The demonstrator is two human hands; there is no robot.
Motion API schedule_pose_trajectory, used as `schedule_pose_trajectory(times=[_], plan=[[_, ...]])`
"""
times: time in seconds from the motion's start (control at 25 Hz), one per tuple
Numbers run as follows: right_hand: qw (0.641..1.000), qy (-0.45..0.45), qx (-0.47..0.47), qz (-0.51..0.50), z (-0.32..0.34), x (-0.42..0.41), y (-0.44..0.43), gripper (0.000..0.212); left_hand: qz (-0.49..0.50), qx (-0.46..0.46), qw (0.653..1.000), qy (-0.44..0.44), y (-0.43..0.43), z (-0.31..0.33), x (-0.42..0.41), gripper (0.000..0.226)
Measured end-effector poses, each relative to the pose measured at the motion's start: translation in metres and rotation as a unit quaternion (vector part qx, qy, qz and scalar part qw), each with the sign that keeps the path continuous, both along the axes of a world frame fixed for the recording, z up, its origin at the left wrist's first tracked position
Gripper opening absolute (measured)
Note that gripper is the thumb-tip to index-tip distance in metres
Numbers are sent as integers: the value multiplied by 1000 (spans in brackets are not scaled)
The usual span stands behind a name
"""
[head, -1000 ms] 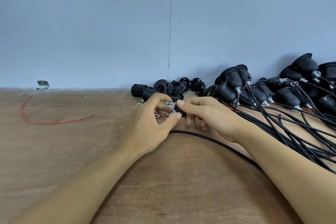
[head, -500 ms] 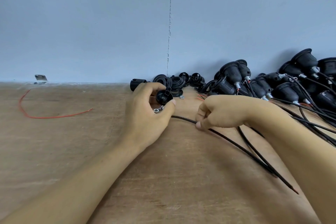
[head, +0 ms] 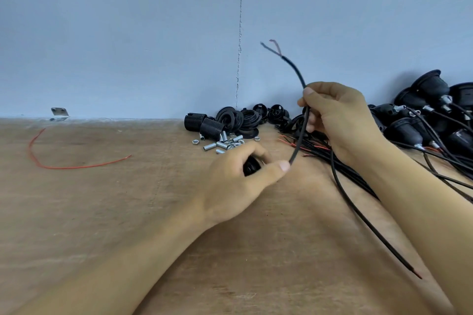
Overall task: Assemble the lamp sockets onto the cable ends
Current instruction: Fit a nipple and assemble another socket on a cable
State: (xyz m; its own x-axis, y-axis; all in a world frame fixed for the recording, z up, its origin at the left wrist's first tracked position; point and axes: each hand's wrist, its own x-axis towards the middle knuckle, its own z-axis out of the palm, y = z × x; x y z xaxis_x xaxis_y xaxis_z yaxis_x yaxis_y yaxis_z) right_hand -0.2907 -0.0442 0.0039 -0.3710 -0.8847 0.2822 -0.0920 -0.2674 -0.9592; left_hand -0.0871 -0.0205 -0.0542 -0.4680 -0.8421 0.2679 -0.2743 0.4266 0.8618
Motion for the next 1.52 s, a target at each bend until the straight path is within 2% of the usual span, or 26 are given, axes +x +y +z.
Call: schedule_pose_trajectory(times=[0.08, 0.24, 0.28, 0.36, 0.44, 0.48, 0.52, 0.64, 0.76, 0.92, 1.2, 1.52], plan=[[999, -16, -28, -19, -3, 1, -1, 13, -17, -22, 999, -25, 3, -6, -5, 37], [998, -16, -63, -11, -8, 10, 2, 20, 33, -90, 995, -21, 0, -12, -8, 30], [997, -36, -59, 24, -7, 11, 3, 21, 40, -87, 995, -13, -2, -11, -7, 31], [984, -57, -21, 165, -3, 13, 8, 21, 54, -91, 994, -10, -6, -9, -3, 32], [960, -3, 28, 280, -3, 18, 13, 18, 55, -73, 996, -3, -9, -9, 0, 26], [953, 31, 37, 300, -5, 22, 14, 16, 51, -52, 997, 0, -12, -10, 1, 20], [952, 54, 36, 298, -8, 26, 15, 15, 46, -34, 998, 3, -14, -11, 3, 20], [971, 59, 4, 234, -11, 29, 13, 12, 39, -25, 999, 19, -20, -13, 8, 40], [981, 66, -34, 180, -11, 24, 12, 14, 37, -7, 997, 60, -22, -12, 11, 45], [979, 111, -61, 160, -13, 28, 12, 12, 36, -6, 996, 86, -22, -12, 10, 44], [981, 110, -63, 150, -11, 29, 14, 9, 48, -2, 994, 102, -20, -10, 9, 37], [958, 242, -88, 124, -1, 38, 23, 11, 50, -19, 993, 108, -16, -13, 2, 34]])
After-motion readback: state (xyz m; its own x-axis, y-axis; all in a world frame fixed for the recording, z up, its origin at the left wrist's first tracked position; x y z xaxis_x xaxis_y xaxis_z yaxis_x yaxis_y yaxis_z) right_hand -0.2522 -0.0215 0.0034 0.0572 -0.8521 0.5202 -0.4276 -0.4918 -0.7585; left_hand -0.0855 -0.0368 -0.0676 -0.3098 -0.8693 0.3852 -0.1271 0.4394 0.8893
